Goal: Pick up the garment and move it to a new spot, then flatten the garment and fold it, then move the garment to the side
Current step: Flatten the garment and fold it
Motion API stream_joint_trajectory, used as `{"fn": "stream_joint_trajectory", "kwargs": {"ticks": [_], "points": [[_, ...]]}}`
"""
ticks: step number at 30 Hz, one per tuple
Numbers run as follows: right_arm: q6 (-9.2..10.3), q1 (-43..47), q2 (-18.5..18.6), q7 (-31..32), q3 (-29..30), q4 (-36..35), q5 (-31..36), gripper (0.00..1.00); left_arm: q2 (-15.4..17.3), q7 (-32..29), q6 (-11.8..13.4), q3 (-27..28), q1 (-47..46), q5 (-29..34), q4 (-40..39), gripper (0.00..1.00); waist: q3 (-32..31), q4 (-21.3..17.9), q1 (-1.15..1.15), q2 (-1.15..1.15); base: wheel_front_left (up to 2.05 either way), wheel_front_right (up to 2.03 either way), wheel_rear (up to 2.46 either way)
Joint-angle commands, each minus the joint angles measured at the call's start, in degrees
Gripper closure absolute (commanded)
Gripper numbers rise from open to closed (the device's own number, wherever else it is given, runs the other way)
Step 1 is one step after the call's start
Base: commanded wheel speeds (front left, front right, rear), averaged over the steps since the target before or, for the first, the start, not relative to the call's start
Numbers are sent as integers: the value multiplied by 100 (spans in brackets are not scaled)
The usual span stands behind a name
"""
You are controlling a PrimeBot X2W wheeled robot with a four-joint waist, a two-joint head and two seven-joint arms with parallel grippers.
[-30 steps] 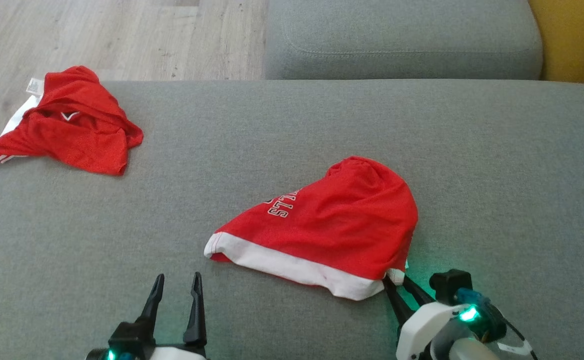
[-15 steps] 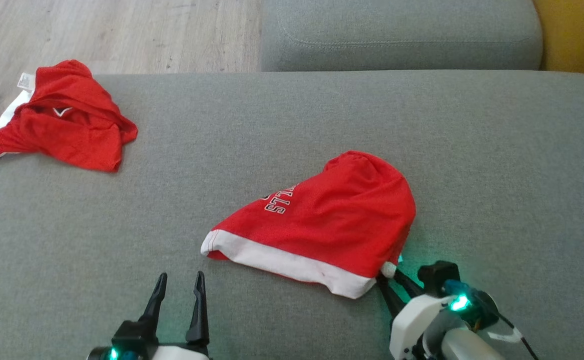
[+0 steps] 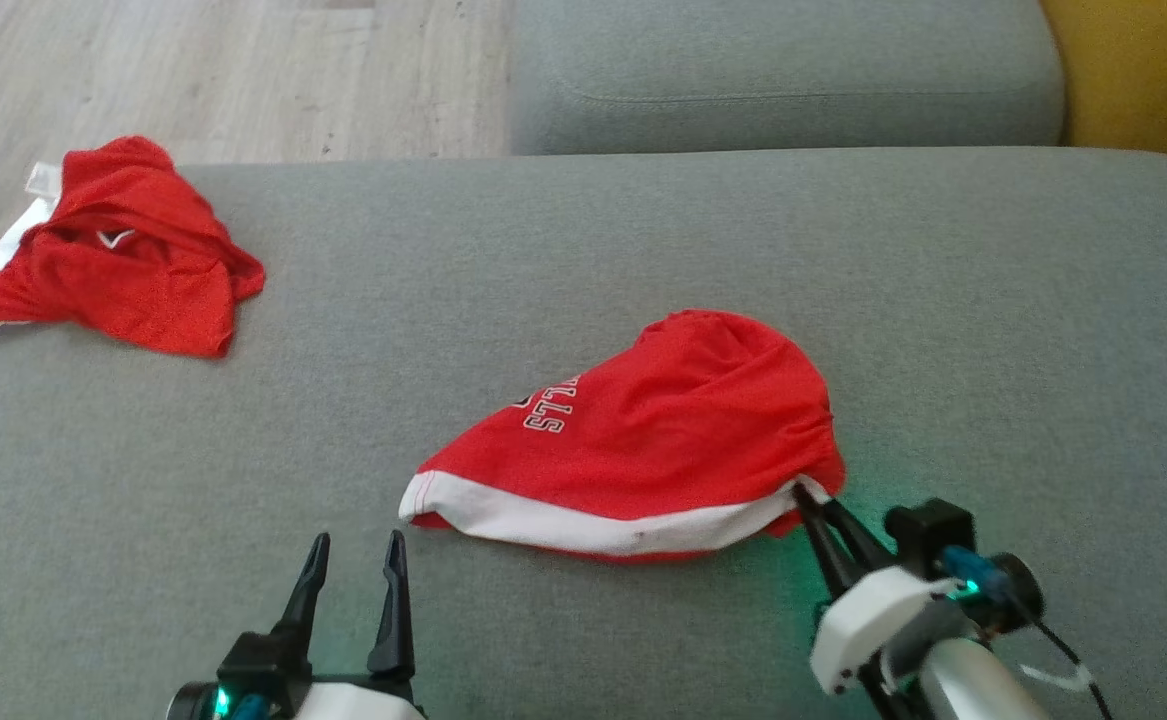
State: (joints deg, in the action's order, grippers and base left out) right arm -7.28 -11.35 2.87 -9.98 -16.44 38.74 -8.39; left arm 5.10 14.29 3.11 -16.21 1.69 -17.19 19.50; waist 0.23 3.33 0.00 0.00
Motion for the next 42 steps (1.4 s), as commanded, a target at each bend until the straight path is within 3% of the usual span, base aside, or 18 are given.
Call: {"fn": "stream_joint_trajectory", "kwargs": {"ticks": [1,11,21,30,36,40,42], "points": [[-21,19,0,18,10,-266,100,100,56,71,44,212,-136,-62,-206,0,-24,-53,0,0,0,0,0],[-21,627,0,585,1038,-1868,613,100,7,63,-85,40,-145,-100,-147,0,-51,-230,0,0,0,0,0],[-21,889,0,946,1276,-2467,687,100,-150,-454,-790,-946,-362,-280,277,0,26,-277,0,0,0,0,0],[-21,842,0,999,1173,-2554,648,100,-205,-584,-621,-1133,-962,-416,1098,0,172,-399,0,0,0,0,0],[-21,796,0,980,1164,-2552,640,100,-218,-633,-695,-1394,-1211,-563,1522,0,262,-458,0,0,0,0,0],[-21,779,0,952,1173,-2552,638,100,-220,-467,-667,-1534,-1300,-639,1582,47,309,-478,0,0,0,0,0],[-21,772,0,937,1179,-2543,637,100,-221,-394,-635,-1594,-1336,-674,1588,56,325,-481,0,0,0,0,0]]}}
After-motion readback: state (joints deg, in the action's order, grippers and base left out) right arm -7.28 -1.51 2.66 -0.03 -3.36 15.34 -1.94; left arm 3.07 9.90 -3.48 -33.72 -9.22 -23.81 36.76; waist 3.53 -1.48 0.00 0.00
